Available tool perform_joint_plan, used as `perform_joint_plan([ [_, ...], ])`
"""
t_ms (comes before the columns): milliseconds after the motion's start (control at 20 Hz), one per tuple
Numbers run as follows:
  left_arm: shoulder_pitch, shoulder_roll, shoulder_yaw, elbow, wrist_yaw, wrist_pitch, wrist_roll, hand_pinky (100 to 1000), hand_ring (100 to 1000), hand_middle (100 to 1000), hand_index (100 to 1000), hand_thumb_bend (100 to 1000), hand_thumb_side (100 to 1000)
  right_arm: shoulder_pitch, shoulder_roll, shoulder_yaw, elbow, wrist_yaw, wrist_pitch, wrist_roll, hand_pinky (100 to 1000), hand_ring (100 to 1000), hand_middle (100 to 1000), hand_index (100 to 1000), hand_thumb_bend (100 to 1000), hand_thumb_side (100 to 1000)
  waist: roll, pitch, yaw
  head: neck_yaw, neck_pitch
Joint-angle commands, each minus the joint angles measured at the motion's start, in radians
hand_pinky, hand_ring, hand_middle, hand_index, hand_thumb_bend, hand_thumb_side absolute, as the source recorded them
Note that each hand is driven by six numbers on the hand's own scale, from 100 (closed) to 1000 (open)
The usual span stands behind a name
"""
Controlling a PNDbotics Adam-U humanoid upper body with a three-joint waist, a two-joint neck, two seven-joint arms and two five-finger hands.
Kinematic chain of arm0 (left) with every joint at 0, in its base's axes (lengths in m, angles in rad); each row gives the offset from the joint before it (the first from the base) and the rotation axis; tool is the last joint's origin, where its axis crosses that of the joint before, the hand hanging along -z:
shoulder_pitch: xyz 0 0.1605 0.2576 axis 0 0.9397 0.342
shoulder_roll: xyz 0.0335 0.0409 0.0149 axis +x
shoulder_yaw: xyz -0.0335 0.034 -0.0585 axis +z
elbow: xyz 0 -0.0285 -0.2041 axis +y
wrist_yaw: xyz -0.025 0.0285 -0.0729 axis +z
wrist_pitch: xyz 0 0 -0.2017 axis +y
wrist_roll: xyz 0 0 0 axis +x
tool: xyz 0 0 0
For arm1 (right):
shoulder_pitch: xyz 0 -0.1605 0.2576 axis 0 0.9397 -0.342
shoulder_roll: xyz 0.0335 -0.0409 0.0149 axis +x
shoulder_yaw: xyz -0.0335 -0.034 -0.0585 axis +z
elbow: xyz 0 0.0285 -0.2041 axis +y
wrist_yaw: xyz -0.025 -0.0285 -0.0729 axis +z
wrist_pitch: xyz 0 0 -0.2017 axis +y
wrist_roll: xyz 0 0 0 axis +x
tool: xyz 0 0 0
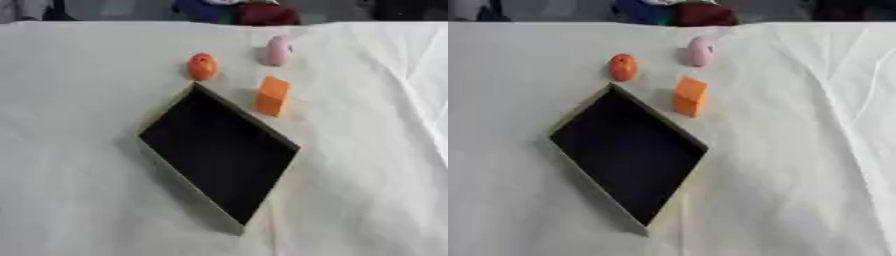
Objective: Pick up objects on the table and place them in the box.
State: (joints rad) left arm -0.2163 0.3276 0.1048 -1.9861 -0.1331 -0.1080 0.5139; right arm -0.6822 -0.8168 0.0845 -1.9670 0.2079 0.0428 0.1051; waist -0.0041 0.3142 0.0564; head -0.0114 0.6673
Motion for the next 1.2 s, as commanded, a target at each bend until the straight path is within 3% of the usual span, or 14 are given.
perform_joint_plan([
  [50, -0.010, 0.029, -0.001, -0.014, -0.002, -0.001, -0.006, 602, 607, 721, 654, 137, 995, -0.066, -0.081, 0.045, 0.042, 0.058, -0.001, 0.051, 881, 857, 697, 764, 100, 1000, -0.002, -0.019, 0.002, -0.008, 0.006],
  [450, -0.004, 0.041, -0.005, -0.014, -0.002, 0.002, -0.014, 602, 607, 723, 654, 136, 995, -0.216, -0.117, 0.174, 0.210, 0.186, -0.074, 0.208, 866, 871, 744, 781, 100, 1000, -0.011, -0.026, 0.004, -0.019, 0.008],
  [750, 0.000, 0.049, -0.006, -0.014, -0.003, 0.004, -0.017, 602, 607, 724, 653, 135, 995, -0.303, -0.103, 0.262, 0.347, 0.251, -0.178, 0.316, 862, 883, 769, 798, 100, 1000, -0.018, -0.028, -0.001, -0.021, 0.007],
  [1100, 0.001, 0.050, -0.008, -0.014, -0.002, 0.005, -0.020, 602, 608, 725, 653, 135, 995, -0.355, -0.059, 0.316, 0.428, 0.277, -0.274, 0.401, 866, 888, 773, 806, 167, 912, -0.019, -0.028, -0.005, -0.022, 0.005],
  [1200, 0.001, 0.050, -0.008, -0.014, -0.001, 0.005, -0.021, 603, 608, 725, 653, 135, 994, -0.364, -0.047, 0.330, 0.445, 0.273, -0.288, 0.424, 867, 890, 773, 812, 205, 844, -0.019, -0.028, -0.005, -0.023, 0.005],
])
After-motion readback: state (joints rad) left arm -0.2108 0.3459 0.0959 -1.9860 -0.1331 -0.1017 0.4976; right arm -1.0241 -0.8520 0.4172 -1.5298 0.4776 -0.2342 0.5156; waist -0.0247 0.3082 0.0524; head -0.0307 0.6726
